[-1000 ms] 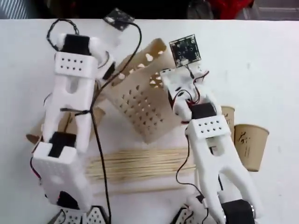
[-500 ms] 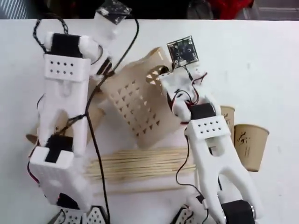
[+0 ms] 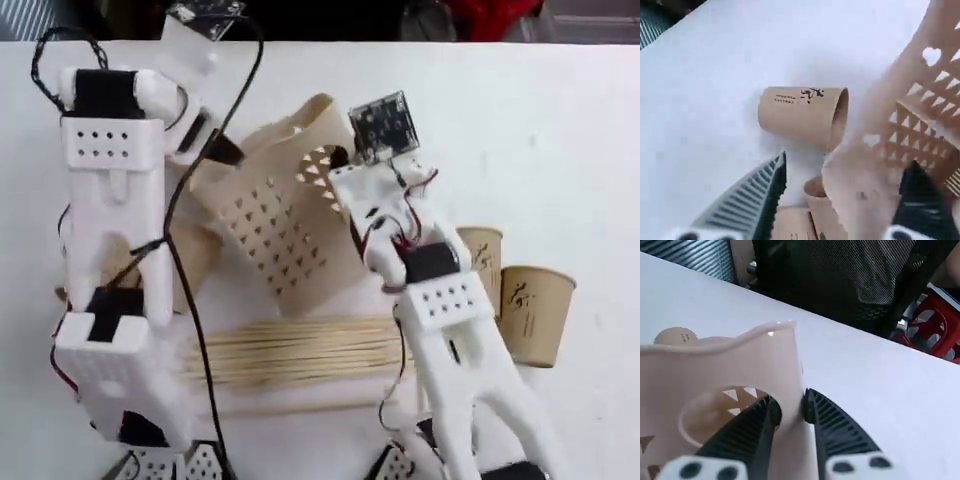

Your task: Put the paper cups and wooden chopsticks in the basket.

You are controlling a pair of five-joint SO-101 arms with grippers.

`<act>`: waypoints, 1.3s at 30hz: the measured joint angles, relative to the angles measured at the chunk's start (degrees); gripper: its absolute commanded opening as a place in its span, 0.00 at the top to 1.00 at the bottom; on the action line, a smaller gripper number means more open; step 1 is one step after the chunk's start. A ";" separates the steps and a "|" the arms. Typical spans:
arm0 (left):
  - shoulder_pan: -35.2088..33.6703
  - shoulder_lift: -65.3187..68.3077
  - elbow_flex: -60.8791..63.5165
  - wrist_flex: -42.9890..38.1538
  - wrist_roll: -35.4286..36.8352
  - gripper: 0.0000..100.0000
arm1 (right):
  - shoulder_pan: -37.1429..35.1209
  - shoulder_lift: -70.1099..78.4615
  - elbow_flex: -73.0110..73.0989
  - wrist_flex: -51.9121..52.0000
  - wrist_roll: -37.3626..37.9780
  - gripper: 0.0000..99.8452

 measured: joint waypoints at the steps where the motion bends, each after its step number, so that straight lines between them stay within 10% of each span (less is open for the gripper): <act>1: 0.00 0.88 -0.09 0.00 0.00 0.64 | -0.62 -1.93 0.88 0.00 0.00 0.98; 8: 0.09 3.52 -0.09 0.00 -2.64 0.67 | -2.29 -12.75 4.31 0.00 0.00 0.98; 14: 2.81 5.36 0.79 0.18 -8.18 0.98 | -2.29 -13.80 4.66 0.70 0.00 0.98; 39: 5.36 3.16 3.43 1.76 -10.11 0.98 | 0.79 -15.03 15.38 5.19 -0.09 0.82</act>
